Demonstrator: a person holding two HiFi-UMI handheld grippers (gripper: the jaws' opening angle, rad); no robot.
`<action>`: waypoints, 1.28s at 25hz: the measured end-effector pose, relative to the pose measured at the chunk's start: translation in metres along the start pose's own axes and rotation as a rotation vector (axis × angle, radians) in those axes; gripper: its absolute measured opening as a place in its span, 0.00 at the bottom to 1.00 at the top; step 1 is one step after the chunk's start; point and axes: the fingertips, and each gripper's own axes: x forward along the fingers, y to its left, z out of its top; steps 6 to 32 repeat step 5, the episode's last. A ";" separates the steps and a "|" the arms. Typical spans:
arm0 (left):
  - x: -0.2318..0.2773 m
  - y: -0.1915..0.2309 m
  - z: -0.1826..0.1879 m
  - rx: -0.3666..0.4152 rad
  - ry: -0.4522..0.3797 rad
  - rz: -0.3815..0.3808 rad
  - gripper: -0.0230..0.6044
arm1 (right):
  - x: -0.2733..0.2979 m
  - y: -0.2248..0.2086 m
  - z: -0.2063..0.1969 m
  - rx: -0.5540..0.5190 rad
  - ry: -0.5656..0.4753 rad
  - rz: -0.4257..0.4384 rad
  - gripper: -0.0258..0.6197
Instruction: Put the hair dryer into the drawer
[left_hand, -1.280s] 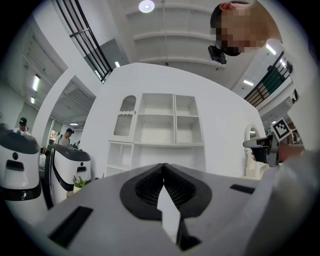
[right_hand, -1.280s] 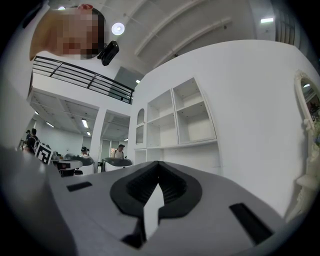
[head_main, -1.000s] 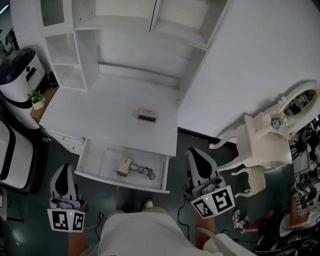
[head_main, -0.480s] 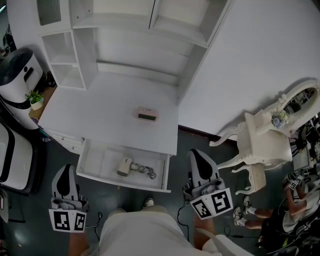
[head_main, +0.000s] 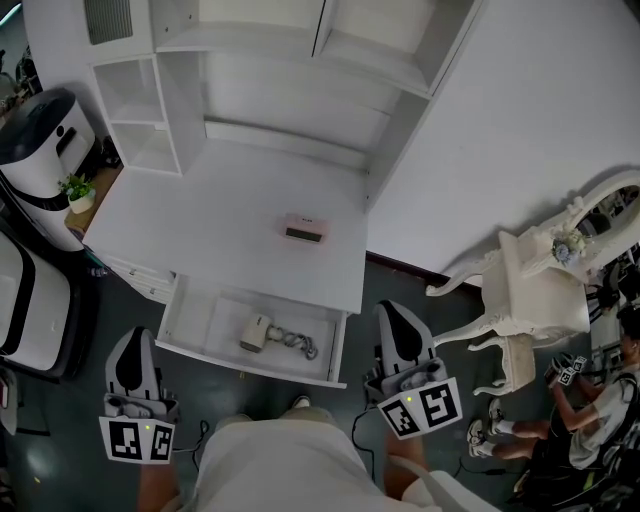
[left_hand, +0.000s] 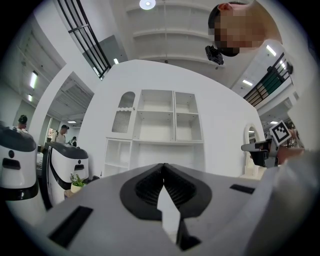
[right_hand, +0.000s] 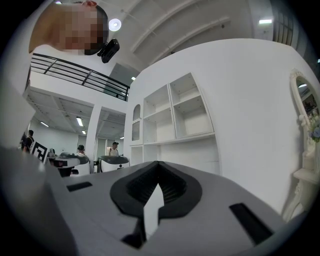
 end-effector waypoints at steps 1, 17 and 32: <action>0.000 0.000 -0.001 0.000 0.001 0.002 0.06 | 0.001 0.000 0.000 -0.001 0.000 0.002 0.05; 0.001 0.002 -0.003 -0.002 0.004 0.008 0.06 | 0.005 0.001 0.000 -0.006 -0.002 0.010 0.05; 0.001 0.002 -0.003 -0.002 0.004 0.008 0.06 | 0.005 0.001 0.000 -0.006 -0.002 0.010 0.05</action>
